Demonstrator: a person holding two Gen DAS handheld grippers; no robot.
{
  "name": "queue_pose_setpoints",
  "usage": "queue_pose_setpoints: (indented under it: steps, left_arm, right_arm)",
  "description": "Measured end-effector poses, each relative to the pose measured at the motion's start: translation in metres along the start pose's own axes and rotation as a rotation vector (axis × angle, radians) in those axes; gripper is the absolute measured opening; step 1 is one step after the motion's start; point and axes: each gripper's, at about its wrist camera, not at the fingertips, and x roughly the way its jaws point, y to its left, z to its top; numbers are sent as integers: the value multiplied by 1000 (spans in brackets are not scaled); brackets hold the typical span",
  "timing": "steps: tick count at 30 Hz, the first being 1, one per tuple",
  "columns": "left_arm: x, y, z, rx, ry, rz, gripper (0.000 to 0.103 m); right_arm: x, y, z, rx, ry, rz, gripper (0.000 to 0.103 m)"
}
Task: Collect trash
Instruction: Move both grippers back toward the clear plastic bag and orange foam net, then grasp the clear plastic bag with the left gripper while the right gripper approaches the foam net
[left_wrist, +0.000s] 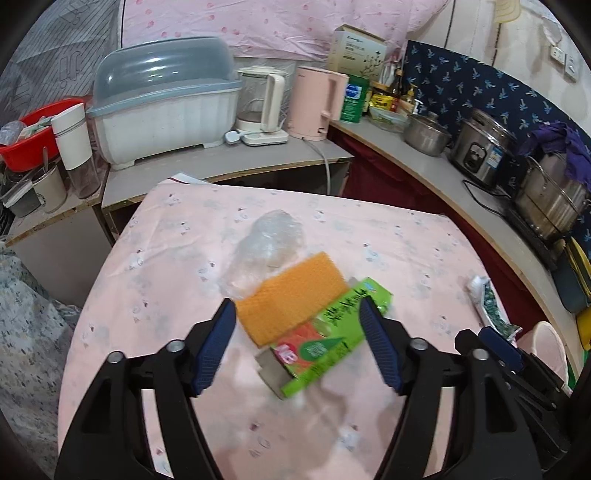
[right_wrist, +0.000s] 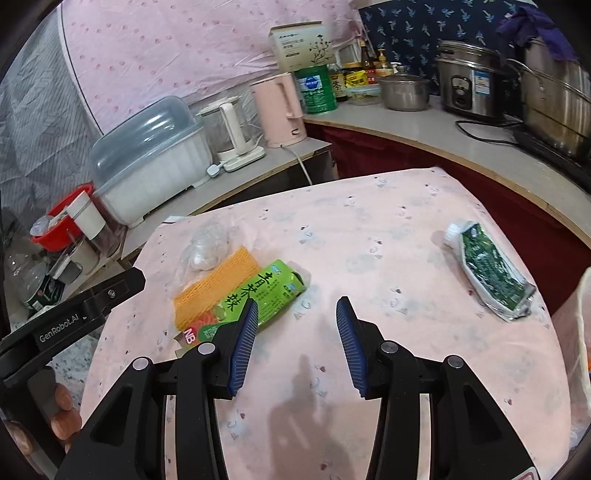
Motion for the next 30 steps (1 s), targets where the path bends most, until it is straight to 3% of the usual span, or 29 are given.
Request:
queue_pose_setpoints:
  steps: [4, 6, 16, 17, 19, 21, 23, 26, 30]
  left_arm:
    - [21, 21, 15, -12, 15, 16, 74]
    - [36, 31, 25, -29, 38, 4, 78]
    - [121, 52, 59, -75, 143, -34, 78]
    - [129, 52, 60, -74, 158, -39, 75]
    - [140, 52, 60, -71, 186, -52, 58]
    - [149, 52, 57, -73, 229, -66, 30]
    - [152, 54, 52, -71, 245, -71, 14]
    - [146, 56, 45, -56, 236, -51, 5]
    - [137, 62, 34, -55, 243, -26, 3]
  right_arm:
    - [32, 26, 11, -49, 28, 27, 51]
    - [50, 39, 17, -83, 46, 32, 51]
    - [123, 65, 38, -170, 104, 41, 51]
    - [128, 66, 39, -174, 107, 41, 52]
    - [138, 70, 42, -188, 115, 41, 53]
    - [146, 73, 44, -199, 124, 46, 54]
    - [153, 77, 44, -210, 133, 53, 55]
    - [163, 84, 41, -228, 154, 61, 55]
    - [175, 89, 29, -241, 207, 80, 55]
